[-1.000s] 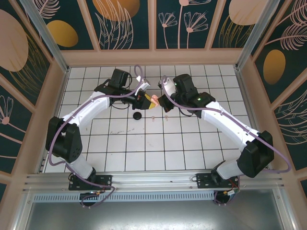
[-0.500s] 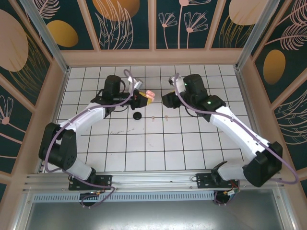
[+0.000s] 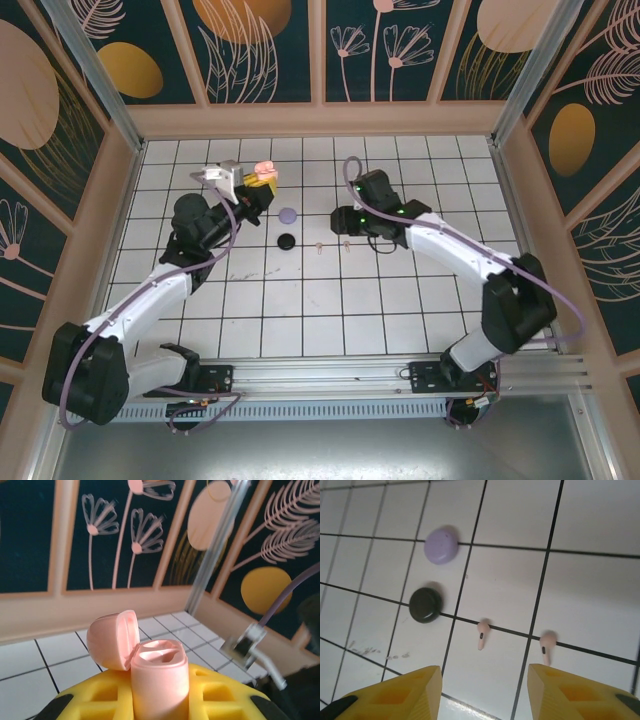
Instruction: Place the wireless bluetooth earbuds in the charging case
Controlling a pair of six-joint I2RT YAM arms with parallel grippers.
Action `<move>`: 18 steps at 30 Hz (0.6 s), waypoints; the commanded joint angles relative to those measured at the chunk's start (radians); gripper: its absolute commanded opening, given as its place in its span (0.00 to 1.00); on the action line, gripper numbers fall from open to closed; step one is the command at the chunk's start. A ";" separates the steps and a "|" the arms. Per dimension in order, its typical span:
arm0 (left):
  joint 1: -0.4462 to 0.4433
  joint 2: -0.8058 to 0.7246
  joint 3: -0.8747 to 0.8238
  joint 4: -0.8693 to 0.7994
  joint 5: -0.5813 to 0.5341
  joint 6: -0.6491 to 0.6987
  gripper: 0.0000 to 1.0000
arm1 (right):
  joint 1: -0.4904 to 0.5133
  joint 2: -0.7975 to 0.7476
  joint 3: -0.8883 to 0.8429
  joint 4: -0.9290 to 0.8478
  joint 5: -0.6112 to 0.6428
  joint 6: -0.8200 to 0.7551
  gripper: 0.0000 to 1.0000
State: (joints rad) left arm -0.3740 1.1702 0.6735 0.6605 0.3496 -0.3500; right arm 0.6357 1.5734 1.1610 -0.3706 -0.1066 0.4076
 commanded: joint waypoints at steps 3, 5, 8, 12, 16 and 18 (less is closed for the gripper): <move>0.000 -0.026 -0.025 0.119 -0.064 -0.059 0.00 | 0.054 0.176 0.167 -0.112 0.114 0.151 0.47; 0.000 -0.027 -0.027 0.128 -0.058 -0.069 0.00 | 0.072 0.250 0.219 -0.169 0.165 0.183 0.46; -0.001 -0.033 -0.035 0.141 -0.054 -0.078 0.00 | 0.091 0.332 0.266 -0.204 0.195 0.205 0.45; -0.001 -0.042 -0.046 0.152 -0.055 -0.083 0.00 | 0.107 0.392 0.299 -0.212 0.194 0.224 0.45; -0.001 -0.046 -0.049 0.152 -0.054 -0.081 0.00 | 0.123 0.440 0.338 -0.228 0.200 0.223 0.43; 0.000 -0.046 -0.050 0.154 -0.054 -0.081 0.00 | 0.132 0.461 0.358 -0.235 0.202 0.220 0.42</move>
State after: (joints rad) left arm -0.3740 1.1431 0.6353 0.7605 0.3046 -0.4171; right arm 0.7532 2.0113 1.4639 -0.5648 0.0647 0.6102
